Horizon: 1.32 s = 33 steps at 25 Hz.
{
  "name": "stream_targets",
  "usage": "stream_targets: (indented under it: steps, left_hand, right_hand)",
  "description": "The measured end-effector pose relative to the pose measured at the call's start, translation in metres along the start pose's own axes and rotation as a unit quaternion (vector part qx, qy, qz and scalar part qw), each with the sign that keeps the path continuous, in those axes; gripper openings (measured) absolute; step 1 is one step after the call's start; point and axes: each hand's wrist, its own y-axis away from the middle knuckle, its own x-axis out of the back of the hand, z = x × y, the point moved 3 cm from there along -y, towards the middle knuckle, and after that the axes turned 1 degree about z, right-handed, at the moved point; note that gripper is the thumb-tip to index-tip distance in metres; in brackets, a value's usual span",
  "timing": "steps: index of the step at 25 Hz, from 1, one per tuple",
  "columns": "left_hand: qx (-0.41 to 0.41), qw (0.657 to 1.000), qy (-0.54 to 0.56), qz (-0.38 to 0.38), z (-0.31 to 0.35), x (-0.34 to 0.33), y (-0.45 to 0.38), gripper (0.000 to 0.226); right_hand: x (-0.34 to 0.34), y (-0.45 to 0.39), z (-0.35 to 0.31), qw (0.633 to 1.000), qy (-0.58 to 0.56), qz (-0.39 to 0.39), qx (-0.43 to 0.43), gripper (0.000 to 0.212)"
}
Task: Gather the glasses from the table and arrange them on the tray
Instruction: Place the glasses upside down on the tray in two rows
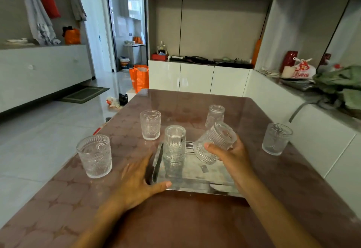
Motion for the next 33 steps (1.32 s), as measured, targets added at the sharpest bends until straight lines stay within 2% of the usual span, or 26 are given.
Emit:
stream_targets:
  steps: [4, 9, 19, 22, 24, 26, 28, 30, 31, 33]
  left_hand:
    - [-0.017, 0.995, -0.091, -0.036, -0.007, -0.011, -0.002, 0.094]
    - [-0.026, 0.993, -0.112, -0.031, 0.002, -0.008, -0.001, 0.086]
    - [0.01, 0.989, -0.141, -0.053, 0.001, -0.01, -0.003, 0.094]
    - [-0.002, 0.99, -0.13, -0.054, 0.006, -0.008, -0.001, 0.086]
    - [-0.025, 0.997, -0.077, 0.008, 0.012, -0.002, 0.007, 0.069]
    - [-0.057, 0.983, -0.038, 0.17, 0.014, 0.014, 0.015, 0.05]
    - [-0.068, 0.934, -0.026, 0.351, 0.007, 0.036, 0.02, 0.043]
    - [-0.002, 0.885, -0.033, 0.464, -0.015, 0.06, 0.021, 0.065]
    - [0.056, 0.874, -0.032, 0.481, -0.033, 0.068, 0.02, 0.08]
    - [0.185, 0.884, 0.053, 0.425, -0.068, 0.072, 0.014, 0.1]
  right_hand:
    - [-0.017, -0.03, 0.02, 0.994, 0.109, -0.004, 0.002, 0.069]
    - [-0.038, -0.041, 0.049, 0.987, 0.156, -0.026, 0.015, 0.076]
    - [-0.045, -0.041, 0.061, 0.981, 0.187, -0.042, 0.023, 0.079]
    - [-0.04, -0.039, 0.054, 0.981, 0.184, -0.056, -0.014, 0.092]
    - [-0.031, -0.025, 0.043, 0.984, 0.175, -0.013, -0.009, 0.093]
    - [-0.023, 0.004, 0.033, 0.983, 0.172, 0.04, 0.05, 0.077]
    - [-0.022, 0.042, 0.026, 0.98, 0.178, 0.02, 0.089, 0.064]
    - [-0.027, 0.074, 0.023, 0.972, 0.196, -0.05, 0.118, 0.058]
    - [-0.03, 0.084, 0.021, 0.966, 0.204, -0.078, 0.138, 0.056]
    - [-0.035, 0.096, 0.015, 0.959, 0.204, -0.105, 0.167, 0.048]
